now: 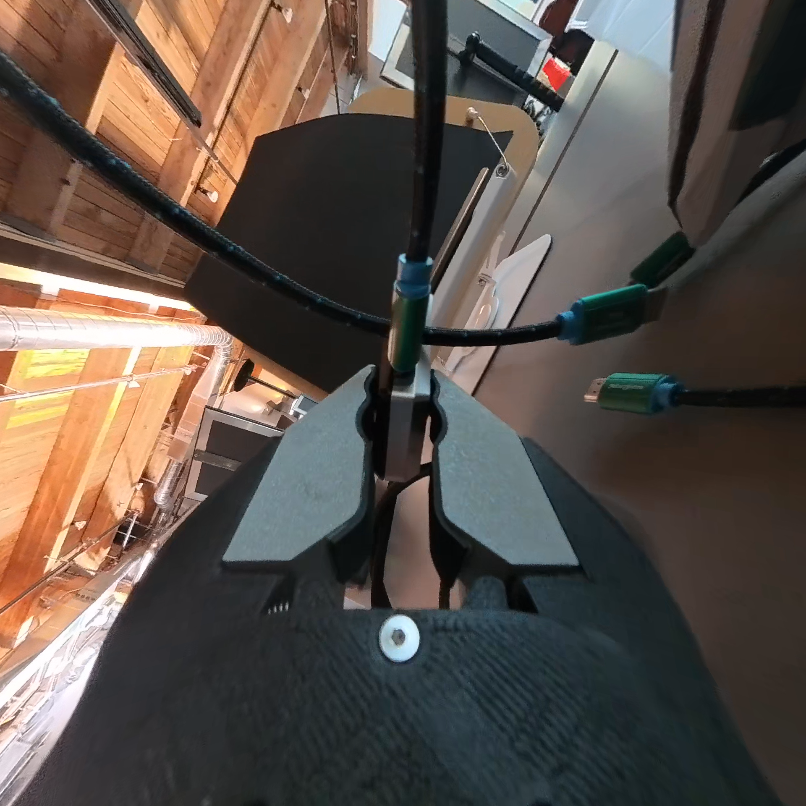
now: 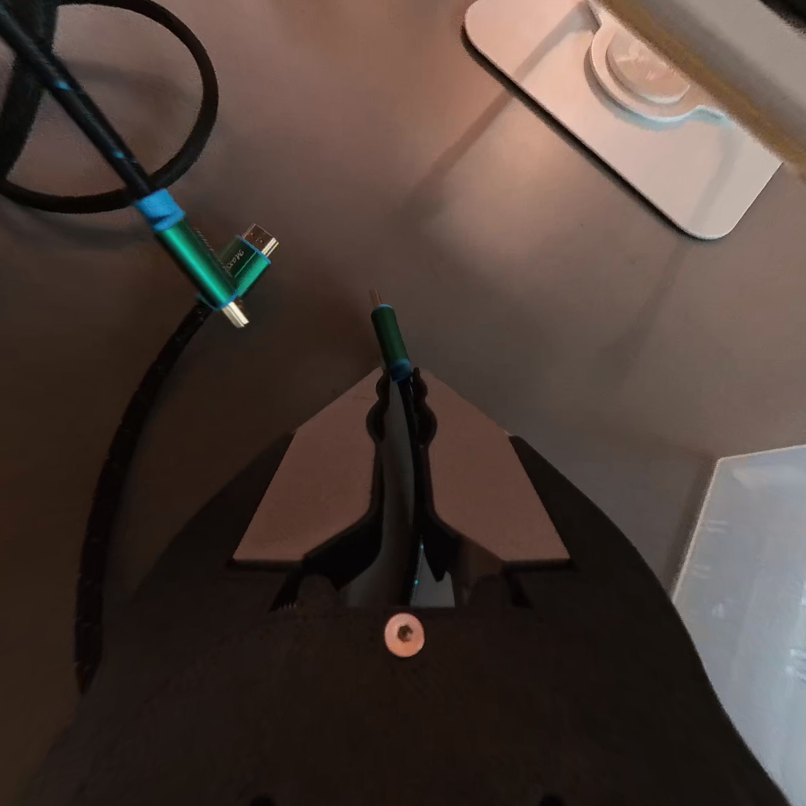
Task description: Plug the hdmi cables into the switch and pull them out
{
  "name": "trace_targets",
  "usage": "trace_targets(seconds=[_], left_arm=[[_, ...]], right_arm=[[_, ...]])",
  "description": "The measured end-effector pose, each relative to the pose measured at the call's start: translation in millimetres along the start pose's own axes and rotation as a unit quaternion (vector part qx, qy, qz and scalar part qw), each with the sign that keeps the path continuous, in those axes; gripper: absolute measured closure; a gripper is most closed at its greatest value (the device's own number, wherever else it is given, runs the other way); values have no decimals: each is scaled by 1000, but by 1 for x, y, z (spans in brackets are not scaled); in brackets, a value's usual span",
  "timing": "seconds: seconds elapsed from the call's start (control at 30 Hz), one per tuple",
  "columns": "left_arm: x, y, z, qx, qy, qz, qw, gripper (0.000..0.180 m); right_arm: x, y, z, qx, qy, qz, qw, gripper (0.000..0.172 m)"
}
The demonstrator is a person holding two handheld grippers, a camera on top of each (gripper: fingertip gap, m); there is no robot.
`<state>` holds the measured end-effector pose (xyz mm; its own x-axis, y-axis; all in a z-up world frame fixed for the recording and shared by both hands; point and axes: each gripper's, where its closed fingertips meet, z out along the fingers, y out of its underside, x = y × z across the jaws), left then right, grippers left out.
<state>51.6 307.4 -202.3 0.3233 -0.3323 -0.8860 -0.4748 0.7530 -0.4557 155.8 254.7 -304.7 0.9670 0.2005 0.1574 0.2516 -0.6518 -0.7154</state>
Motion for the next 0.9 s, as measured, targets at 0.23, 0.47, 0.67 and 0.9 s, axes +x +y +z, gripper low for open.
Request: trace_targets(seconds=[0.23,0.47,0.67,0.9], left_arm=[[-13,24,4,-55,-22,-42,997,161],[-18,36,5,-73,-25,-74,994,161],[-19,36,5,-79,-30,-72,994,161],[-21,38,3,-79,-34,-79,993,161]], right_arm=[[5,-29,-20,54,132,-178,974,167],[-5,-60,-49,136,218,-278,926,167],[17,-95,-124,253,392,-274,841,167],[-8,-101,-157,341,386,-316,797,168]])
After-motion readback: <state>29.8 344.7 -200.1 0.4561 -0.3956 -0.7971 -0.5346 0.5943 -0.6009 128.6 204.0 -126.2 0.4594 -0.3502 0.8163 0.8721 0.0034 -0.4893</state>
